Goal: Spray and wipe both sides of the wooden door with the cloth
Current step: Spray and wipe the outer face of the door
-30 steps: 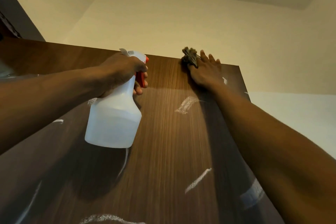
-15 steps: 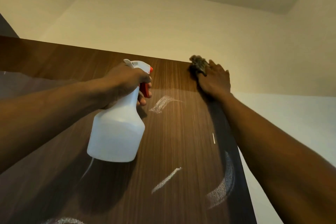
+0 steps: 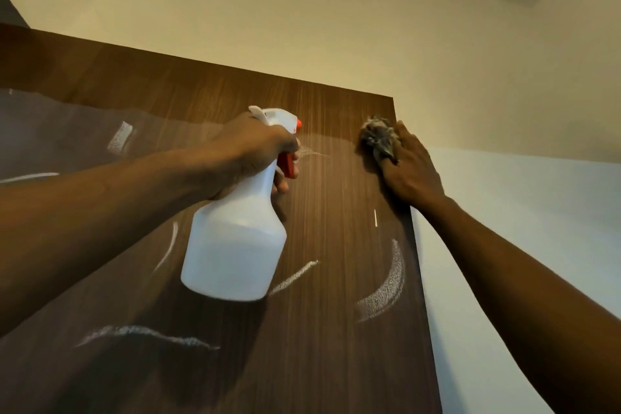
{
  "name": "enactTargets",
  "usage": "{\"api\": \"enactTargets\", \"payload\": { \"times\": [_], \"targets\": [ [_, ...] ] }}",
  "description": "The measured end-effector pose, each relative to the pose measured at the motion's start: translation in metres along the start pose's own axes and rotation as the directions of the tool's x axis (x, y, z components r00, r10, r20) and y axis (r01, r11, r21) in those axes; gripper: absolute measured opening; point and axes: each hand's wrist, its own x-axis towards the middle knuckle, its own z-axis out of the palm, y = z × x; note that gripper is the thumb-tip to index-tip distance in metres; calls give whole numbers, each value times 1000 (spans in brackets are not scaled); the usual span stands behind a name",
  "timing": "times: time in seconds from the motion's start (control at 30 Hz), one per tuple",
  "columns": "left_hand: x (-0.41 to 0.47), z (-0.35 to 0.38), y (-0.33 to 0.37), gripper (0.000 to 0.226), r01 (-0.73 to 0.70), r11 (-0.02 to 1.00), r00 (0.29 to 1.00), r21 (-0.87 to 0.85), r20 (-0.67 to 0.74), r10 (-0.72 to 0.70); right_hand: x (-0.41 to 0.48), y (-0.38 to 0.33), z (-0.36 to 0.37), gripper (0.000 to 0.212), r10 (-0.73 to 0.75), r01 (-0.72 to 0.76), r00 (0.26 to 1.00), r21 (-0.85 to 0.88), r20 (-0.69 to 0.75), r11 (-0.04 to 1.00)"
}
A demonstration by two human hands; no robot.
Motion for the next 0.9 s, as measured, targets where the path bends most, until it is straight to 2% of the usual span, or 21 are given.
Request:
{"api": "enactTargets", "payload": {
  "times": [0.07, 0.13, 0.23, 0.3, 0.37, 0.5, 0.57, 0.63, 0.7, 0.83, 0.9],
  "targets": [
    [-7, 9, -12, 29, 50, 998, 999, 28, -15, -49, 8, 1, -1, 62, 109, -110, 994, 94, 11, 990],
    [-11, 18, -25, 39, 6, 992, 998, 125, -64, 2, 12, -9, 1, 63, 140, -141, 990, 72, 11, 987],
    [-20, 17, -37, 36, -25, 967, 983, 254, -172, 70, -9, -27, 8, 63, 15, -15, 1000, -44, -2, 999],
    [-24, 9, -44, 35, 2, 977, 985, 212, -170, 35, -41, -30, 13, 66, -126, 125, 992, -104, -3, 987],
    [-29, -5, -51, 33, 35, 994, 994, 101, -104, -25, -67, -27, 18, 67, -151, 151, 988, -125, 8, 981],
    [-45, -26, -49, 28, 56, 998, 998, 0, -21, -56, -56, -32, 15, 63, 100, -100, 995, -36, 14, 994],
    [-49, -33, -42, 28, 46, 999, 999, -16, -22, -46, -32, -52, 16, 63, 163, -162, 987, -37, 9, 986],
    [-54, -39, -35, 26, 51, 999, 998, -4, -33, -51, -11, -76, 21, 65, 120, -117, 992, -82, 32, 990],
    [-58, -46, -29, 25, 63, 998, 997, 2, -36, -63, -4, -102, 28, 65, 6, 2, 997, -109, 79, 994],
    [-66, -58, -30, 25, 80, 997, 996, -19, -38, -80, -44, -133, 40, 68, -224, 233, 966, -57, 127, 971],
    [-72, -64, -35, 25, 83, 996, 996, -29, -43, -84, -69, -122, 39, 67, -258, 269, 958, -80, 126, 960]
  ]
}}
